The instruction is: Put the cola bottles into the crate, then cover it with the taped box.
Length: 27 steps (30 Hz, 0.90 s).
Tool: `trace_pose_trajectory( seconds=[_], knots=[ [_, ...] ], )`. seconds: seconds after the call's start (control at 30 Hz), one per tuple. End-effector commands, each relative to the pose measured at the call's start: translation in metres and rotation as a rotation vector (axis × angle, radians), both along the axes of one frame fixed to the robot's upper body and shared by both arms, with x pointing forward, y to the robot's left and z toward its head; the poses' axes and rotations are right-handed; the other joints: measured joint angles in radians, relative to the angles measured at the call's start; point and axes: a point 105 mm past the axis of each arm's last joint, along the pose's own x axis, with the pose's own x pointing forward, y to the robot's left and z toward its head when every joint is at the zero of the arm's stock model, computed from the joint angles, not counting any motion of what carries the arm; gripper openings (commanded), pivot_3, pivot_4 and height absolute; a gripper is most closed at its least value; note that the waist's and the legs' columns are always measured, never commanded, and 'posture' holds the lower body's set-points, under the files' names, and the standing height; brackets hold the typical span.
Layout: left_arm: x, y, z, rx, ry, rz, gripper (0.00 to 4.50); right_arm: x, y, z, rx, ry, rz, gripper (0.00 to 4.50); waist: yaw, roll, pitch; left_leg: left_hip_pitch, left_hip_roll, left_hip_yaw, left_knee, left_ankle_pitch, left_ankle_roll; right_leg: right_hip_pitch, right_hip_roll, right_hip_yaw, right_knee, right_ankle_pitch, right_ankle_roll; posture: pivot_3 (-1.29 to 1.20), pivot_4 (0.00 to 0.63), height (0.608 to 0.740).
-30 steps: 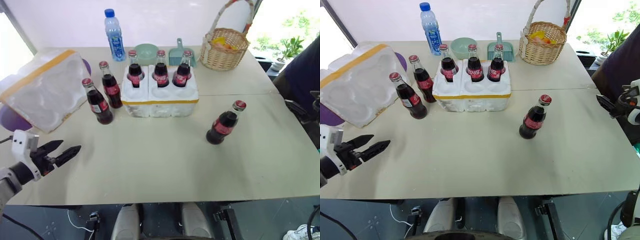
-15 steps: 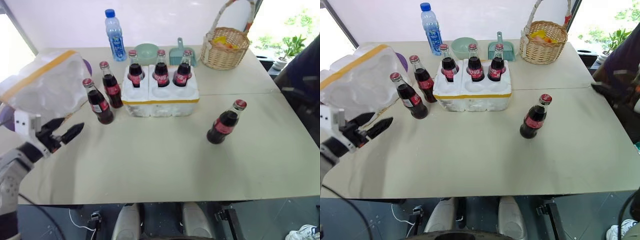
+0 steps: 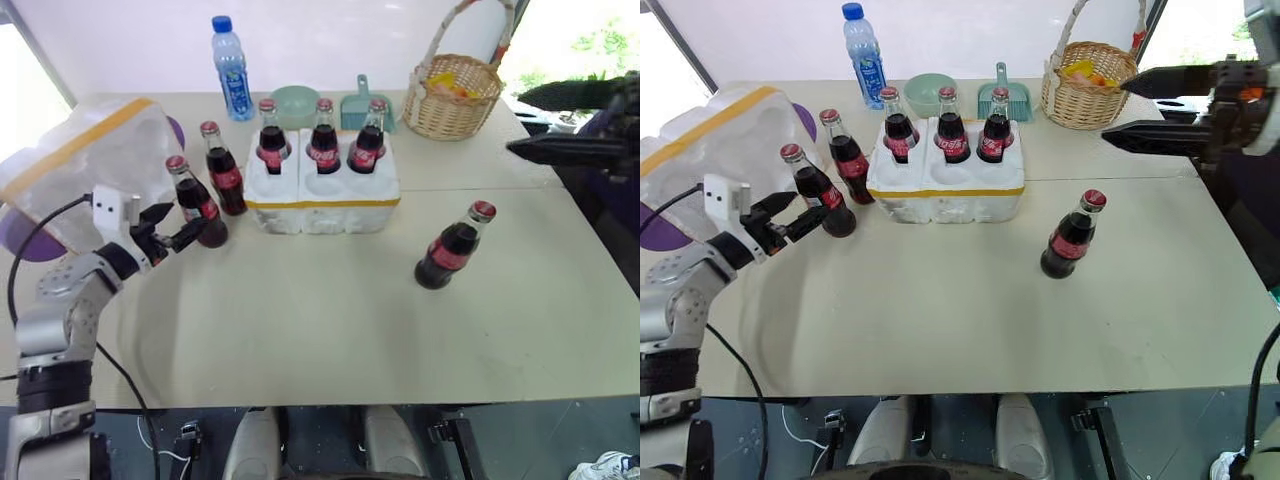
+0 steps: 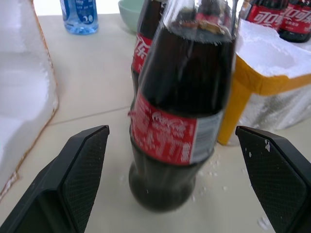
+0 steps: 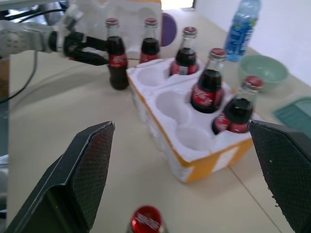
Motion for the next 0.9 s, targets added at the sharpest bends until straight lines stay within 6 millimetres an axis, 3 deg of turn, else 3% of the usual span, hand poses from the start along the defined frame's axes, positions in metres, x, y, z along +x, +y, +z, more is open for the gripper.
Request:
trace_pose_trajectory(
  seconds=[0.03,0.37,0.53,0.57,0.73,0.9],
  knots=[
    [0.007,-0.008,0.011,0.020,-0.053,-0.022,4.36,-0.016,0.014,0.012,0.000,-0.045,0.073,4.50,0.000,0.000,0.000,-0.001,0.000,0.000,0.000,0.000,0.000,-0.001,0.000,0.000,0.000,0.000,0.001,0.00,0.150,0.740],
    [0.026,-0.019,0.001,0.033,-0.048,-0.029,4.36,-0.023,0.035,0.009,0.007,-0.047,0.137,4.50,-0.001,0.000,0.000,-0.001,0.000,0.000,0.002,0.000,0.000,-0.001,0.000,-0.001,0.001,0.002,0.003,0.00,0.150,0.740],
    [0.022,-0.013,0.005,0.039,-0.046,-0.035,2.85,-0.022,0.036,0.009,0.014,-0.055,0.133,4.50,0.000,0.000,0.000,-0.001,0.000,0.000,0.002,0.000,0.000,-0.001,-0.001,-0.001,0.001,0.002,0.003,0.00,0.150,0.740],
    [0.020,-0.013,0.006,0.042,-0.040,-0.046,2.87,-0.022,0.036,0.008,0.013,-0.054,0.131,4.50,-0.001,0.000,0.000,-0.001,0.000,0.000,0.002,0.000,0.000,-0.001,-0.001,-0.001,0.001,0.002,0.003,0.00,0.150,0.740],
    [-0.005,-0.024,0.026,0.015,-0.012,-0.213,2.87,-0.020,0.033,0.005,0.021,-0.025,0.109,4.50,-0.008,-0.001,0.001,-0.001,0.000,0.000,0.001,0.000,0.000,-0.002,-0.001,-0.001,0.001,0.002,0.003,0.00,0.150,0.740],
    [-0.046,-0.059,0.068,-0.014,0.014,-0.550,2.87,-0.015,0.031,0.004,0.005,-0.051,0.084,4.50,-0.002,-0.004,0.004,-0.003,0.000,-0.001,0.000,0.000,0.000,-0.004,0.000,-0.001,0.001,0.002,0.003,0.00,0.150,0.740]
  ],
)
